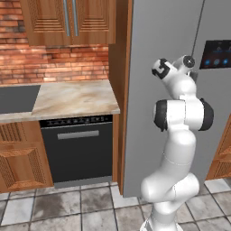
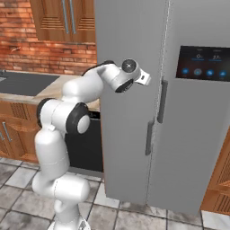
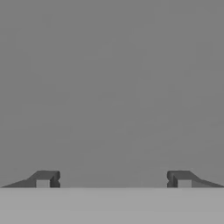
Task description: Take the bottled waters from the counter and place them in the freezer to freeze. Close the freezer door after placing the bottles.
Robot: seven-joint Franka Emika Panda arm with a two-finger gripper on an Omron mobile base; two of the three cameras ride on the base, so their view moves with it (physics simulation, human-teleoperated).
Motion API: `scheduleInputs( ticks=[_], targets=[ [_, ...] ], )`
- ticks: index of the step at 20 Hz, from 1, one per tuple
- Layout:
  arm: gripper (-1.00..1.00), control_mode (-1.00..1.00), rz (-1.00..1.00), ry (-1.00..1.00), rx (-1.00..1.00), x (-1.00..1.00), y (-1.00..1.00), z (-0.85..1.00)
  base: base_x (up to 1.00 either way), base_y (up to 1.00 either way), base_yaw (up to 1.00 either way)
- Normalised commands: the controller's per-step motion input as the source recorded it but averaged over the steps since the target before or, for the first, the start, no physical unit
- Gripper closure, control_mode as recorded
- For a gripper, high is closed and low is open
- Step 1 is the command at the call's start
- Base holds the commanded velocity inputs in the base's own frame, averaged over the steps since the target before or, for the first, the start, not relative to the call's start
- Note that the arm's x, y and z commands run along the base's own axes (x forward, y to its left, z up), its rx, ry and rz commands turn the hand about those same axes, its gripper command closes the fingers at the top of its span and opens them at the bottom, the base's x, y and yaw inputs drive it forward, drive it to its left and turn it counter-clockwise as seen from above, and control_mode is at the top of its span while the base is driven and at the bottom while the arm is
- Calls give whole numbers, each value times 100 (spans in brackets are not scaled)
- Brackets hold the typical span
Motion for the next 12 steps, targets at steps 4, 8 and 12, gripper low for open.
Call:
scheduleInputs(
  ticks=[4, 8, 12],
  targets=[
    [-100, -100, 5, -11, 0, 33, 0, 0, 0, 0, 0],
    [-100, -100, 4, -3, -1, 45, 0, 0, 0, 0, 0],
    [-100, -100, 2, 0, -3, 39, 0, 0, 0, 0, 0]
  ],
)
